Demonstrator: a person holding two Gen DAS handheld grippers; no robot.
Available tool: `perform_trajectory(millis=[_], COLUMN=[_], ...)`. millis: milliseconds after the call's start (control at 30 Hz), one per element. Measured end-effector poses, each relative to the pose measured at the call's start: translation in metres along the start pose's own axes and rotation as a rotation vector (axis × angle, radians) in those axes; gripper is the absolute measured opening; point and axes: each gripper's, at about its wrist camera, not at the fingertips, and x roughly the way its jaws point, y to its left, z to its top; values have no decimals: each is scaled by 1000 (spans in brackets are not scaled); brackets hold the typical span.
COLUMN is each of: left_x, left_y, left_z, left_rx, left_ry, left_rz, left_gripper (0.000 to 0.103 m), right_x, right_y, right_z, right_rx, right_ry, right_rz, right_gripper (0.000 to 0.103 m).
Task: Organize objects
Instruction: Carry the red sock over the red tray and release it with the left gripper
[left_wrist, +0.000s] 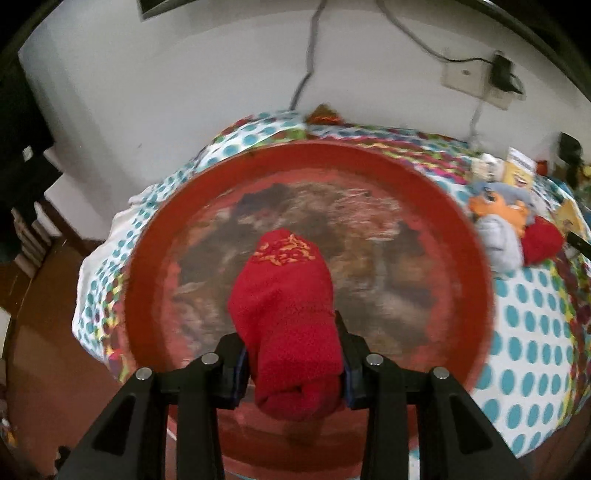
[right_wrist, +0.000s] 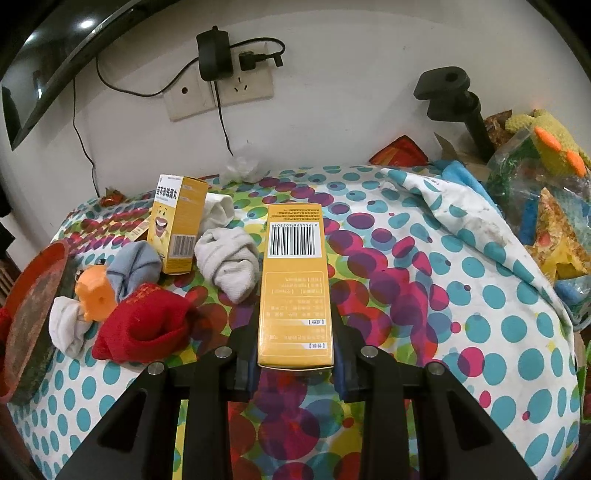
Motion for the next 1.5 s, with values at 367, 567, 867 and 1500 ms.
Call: perform_trajectory(millis=[367, 567, 867, 1500], left_x=[31, 42, 49, 9], left_y=[59, 74, 83, 62], left_z=[16, 16, 15, 5], left_rx=[-46, -41, -38, 29], left_ry=[53, 70, 72, -24], left_rz=[87, 110, 118, 191], left_gripper=[38, 38, 40, 57], right_x=[1, 0, 4, 5], right_y=[3, 3, 6, 9], right_z=[1, 1, 1, 1], right_rx=[-11, -15, -28, -41], right_ry=[7, 12, 23, 37], right_rz=[-26, -32, -45, -73], right_gripper=[29, 29, 29, 29])
